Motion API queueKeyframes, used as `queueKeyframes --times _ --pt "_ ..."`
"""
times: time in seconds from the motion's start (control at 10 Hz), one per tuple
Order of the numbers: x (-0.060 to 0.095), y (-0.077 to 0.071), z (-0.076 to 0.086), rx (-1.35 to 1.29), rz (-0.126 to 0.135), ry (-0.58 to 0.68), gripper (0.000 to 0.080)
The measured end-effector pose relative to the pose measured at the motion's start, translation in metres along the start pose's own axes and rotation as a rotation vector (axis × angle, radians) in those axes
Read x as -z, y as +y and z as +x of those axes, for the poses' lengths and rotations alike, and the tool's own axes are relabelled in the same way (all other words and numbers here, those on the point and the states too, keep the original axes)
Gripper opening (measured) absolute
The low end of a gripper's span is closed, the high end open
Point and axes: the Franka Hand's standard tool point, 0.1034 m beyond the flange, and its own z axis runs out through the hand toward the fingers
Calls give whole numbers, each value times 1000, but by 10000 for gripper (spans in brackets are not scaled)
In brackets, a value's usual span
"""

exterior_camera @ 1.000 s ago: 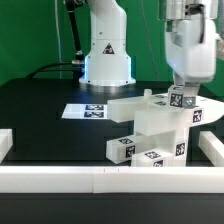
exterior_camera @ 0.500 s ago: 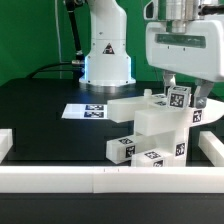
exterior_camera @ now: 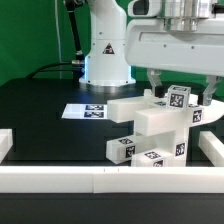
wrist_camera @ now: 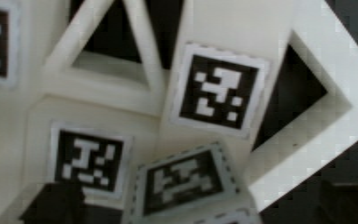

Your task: Assemble chair

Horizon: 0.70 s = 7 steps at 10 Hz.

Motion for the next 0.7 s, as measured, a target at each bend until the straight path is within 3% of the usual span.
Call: queueKeyframes --times 0.4,0.6,0.7 --pt "0 1 1 289 -11 8 649" --pt "0 1 1 319 -11 7 379" --pt "0 1 1 319 -11 7 379"
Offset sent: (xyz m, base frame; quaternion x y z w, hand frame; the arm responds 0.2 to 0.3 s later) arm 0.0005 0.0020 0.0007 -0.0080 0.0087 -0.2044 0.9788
